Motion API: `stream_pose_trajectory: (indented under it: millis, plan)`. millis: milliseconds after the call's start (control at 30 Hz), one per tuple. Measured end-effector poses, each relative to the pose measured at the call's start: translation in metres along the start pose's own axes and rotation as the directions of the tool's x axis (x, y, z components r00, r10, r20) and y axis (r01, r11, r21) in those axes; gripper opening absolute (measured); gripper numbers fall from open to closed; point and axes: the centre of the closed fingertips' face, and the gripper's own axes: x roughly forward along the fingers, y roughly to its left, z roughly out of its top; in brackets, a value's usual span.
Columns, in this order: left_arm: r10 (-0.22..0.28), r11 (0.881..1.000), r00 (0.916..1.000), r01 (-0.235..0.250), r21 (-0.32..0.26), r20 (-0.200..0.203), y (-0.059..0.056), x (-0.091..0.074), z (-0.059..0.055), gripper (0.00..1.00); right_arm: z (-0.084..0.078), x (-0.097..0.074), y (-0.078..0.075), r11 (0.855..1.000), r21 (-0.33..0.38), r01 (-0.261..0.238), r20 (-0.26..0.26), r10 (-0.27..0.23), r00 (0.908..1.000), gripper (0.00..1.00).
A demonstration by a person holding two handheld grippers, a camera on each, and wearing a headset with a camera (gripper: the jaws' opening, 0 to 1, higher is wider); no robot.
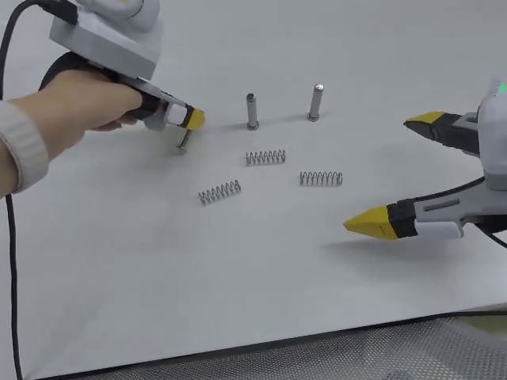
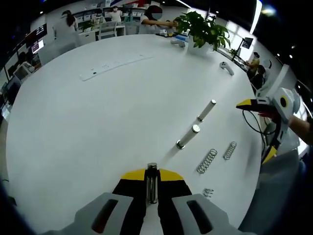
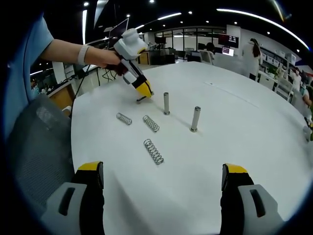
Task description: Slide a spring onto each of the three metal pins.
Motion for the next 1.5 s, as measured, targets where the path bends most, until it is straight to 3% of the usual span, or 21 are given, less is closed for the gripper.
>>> stream_pose_trajectory:
  millis: [267,867,1333,1500]
  plan:
    - [0.002,1.000,0.9999,-0.002,-0.007,0.012,0.007,-0.006,-0.001,0.00,0.002,0.000,-0.001,1.000,-0.001,0.002,0.003,-0.002,1.0000,1.00]
    - [0.003,1.000,0.9994,-0.002,-0.021,0.035,0.008,-0.020,0.000,0.00,0.001,0.002,0.002,1.000,-0.001,-0.004,0.003,0.004,1.0000,1.00]
    - [0.012,1.000,0.9981,-0.011,-0.010,0.061,-0.001,-0.023,0.002,0.00,0.001,0.002,0.002,1.000,-0.001,-0.003,0.003,0.003,1.0000,1.00]
    - [0.010,1.000,0.9975,-0.010,-0.003,0.070,0.003,-0.017,0.005,0.00,0.001,0.001,0.002,1.000,-0.002,-0.003,0.004,0.003,1.0000,1.00]
